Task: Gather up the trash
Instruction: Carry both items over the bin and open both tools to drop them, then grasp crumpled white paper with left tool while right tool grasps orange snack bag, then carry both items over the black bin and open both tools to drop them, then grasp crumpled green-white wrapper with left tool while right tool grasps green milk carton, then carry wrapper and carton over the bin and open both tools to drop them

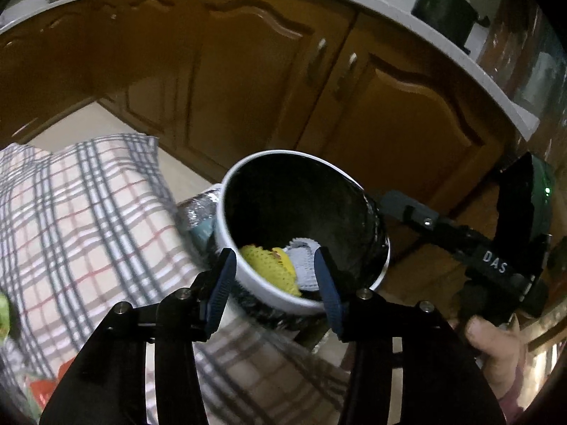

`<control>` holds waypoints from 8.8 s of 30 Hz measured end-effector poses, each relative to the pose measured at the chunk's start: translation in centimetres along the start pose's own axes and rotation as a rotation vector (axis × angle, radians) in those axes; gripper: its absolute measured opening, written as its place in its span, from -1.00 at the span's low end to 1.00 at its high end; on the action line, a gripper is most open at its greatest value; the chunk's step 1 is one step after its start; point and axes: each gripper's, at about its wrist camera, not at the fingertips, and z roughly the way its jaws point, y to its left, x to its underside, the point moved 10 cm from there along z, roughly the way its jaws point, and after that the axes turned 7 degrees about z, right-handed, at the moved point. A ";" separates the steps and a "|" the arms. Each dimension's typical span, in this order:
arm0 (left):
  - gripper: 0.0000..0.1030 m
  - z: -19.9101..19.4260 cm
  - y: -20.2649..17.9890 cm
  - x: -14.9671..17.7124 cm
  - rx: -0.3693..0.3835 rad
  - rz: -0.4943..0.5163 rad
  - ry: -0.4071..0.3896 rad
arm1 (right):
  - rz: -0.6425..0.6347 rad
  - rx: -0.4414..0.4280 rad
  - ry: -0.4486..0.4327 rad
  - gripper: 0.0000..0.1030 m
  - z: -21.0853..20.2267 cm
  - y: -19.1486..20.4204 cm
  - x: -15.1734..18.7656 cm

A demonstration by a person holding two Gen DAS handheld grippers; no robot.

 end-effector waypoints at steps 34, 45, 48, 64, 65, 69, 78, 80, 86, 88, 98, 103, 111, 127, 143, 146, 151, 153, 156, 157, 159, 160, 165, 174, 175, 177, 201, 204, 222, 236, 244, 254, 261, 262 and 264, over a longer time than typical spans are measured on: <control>-0.08 -14.6 12.6 12.1 -0.193 -0.230 -0.100 | -0.098 -0.210 0.141 0.52 -0.2 13.7 12.1; -0.08 -18.4 14.7 14.6 -0.289 -0.226 -0.117 | -0.159 -0.270 0.214 0.52 1.3 17.9 15.5; 0.12 -19.8 15.8 15.6 -0.331 -0.228 -0.119 | -0.175 -0.278 0.225 0.52 1.8 18.7 15.9; 0.35 -20.5 21.9 20.9 -0.461 -0.271 -0.025 | -0.308 -0.236 0.321 0.12 6.3 20.5 19.2; 0.35 -20.1 22.1 21.2 -0.477 -0.268 -0.010 | -0.310 -0.231 0.329 0.03 6.5 20.4 19.4; 0.00 -19.3 22.8 21.9 -0.518 -0.258 0.009 | -0.317 -0.214 0.350 -0.68 7.3 20.0 20.1; -0.56 -20.1 20.6 20.0 -0.458 -0.228 -0.055 | -0.319 -0.259 0.294 -0.87 5.2 20.5 18.5; -0.57 -20.1 19.3 18.7 -0.441 -0.202 -0.074 | -0.310 -0.265 0.279 -0.87 4.7 20.4 17.9; -0.57 -19.8 15.3 15.2 -0.374 -0.129 -0.125 | -0.277 -0.258 0.220 -0.87 2.5 18.7 15.5; -0.57 -19.2 14.2 14.2 -0.352 -0.110 -0.131 | -0.266 -0.251 0.201 -0.87 1.8 17.9 14.6; -0.57 -15.2 9.5 10.0 -0.255 -0.050 -0.129 | -0.211 -0.183 0.110 -0.87 -0.6 13.1 10.7; -0.57 -13.1 7.5 8.3 -0.214 -0.032 -0.120 | -0.176 -0.142 0.069 -0.87 -1.6 10.3 8.6; -0.57 -10.0 4.6 5.3 -0.170 0.009 -0.104 | -0.132 -0.077 0.019 -0.87 -2.4 6.3 5.7; -0.56 -3.0 0.9 -0.3 -0.103 0.061 -0.032 | -0.102 0.040 -0.002 -0.87 -1.2 0.5 1.9; -0.54 3.7 -0.7 -2.8 -0.112 0.108 0.061 | -0.098 0.100 0.049 -0.87 1.3 -2.2 0.8; -0.50 4.5 -0.6 -2.7 -0.115 0.106 0.075 | -0.093 0.101 0.053 -0.87 1.4 -2.4 0.7; -0.19 5.4 -0.7 -2.4 -0.099 0.089 0.101 | -0.090 0.103 0.064 -0.75 2.0 -2.6 0.7; -0.10 5.3 -0.7 -2.3 -0.100 0.083 0.096 | -0.078 0.104 0.062 -0.72 2.1 -2.7 0.6; 0.05 4.7 -0.6 -2.2 -0.094 0.074 0.078 | -0.060 0.097 0.059 -0.46 1.9 -2.9 0.4; 0.06 4.4 -0.5 -2.1 -0.094 0.069 0.071 | -0.055 0.090 0.052 -0.27 1.7 -2.7 0.3; 0.06 3.7 -0.3 -1.9 -0.092 0.060 0.056 | -0.051 0.084 0.036 -0.23 1.2 -2.6 0.3; 0.06 3.3 -0.2 -1.8 -0.090 0.054 0.047 | -0.048 0.080 0.029 -0.23 0.9 -2.5 0.3; 0.12 0.7 0.7 -0.5 -0.101 0.029 0.000 | -0.025 0.043 -0.003 0.03 -0.3 -1.5 0.4; 0.23 -4.3 3.9 3.4 -0.131 -0.053 -0.055 | -0.026 -0.029 -0.004 0.76 -1.3 2.4 3.2; 0.23 -4.8 4.3 3.8 -0.135 -0.066 -0.060 | -0.022 -0.037 0.002 0.78 -1.3 2.8 3.6; 0.23 -6.0 5.4 4.7 -0.141 -0.097 -0.070 | -0.018 -0.051 0.021 0.79 -1.2 3.8 4.5; 0.28 -17.0 13.7 13.3 -0.333 -0.183 -0.135 | -0.128 -0.206 0.180 0.80 0.1 15.8 14.9; 0.28 -18.1 14.9 14.1 -0.356 -0.197 -0.140 | -0.141 -0.223 0.194 0.80 0.3 16.7 15.7; 0.29 -20.5 21.4 18.5 -0.455 -0.280 -0.097 | -0.200 -0.292 0.328 0.26 4.3 21.8 20.0; 0.10 -18.2 24.1 20.0 -0.438 -0.288 -0.047 | -0.154 -0.263 0.450 0.31 8.8 24.0 23.5; -0.45 -18.1 22.6 19.4 -0.411 -0.231 -0.057 | -0.145 -0.231 0.482 0.31 10.1 24.4 24.4; -0.58 -19.5 21.4 18.4 -0.398 -0.221 -0.096 | -0.202 -0.272 0.434 -0.10 8.9 24.6 23.4; -0.58 -20.0 19.5 16.4 -0.347 -0.216 -0.136 | -0.188 -0.278 0.389 -0.12 7.0 22.9 21.5; -0.58 -19.9 19.1 16.1 -0.339 -0.211 -0.138 | -0.181 -0.276 0.377 -0.12 6.6 22.4 20.9; -0.58 -19.5 18.2 15.5 -0.322 -0.199 -0.140 | -0.170 -0.271 0.351 -0.12 5.7 21.4 19.8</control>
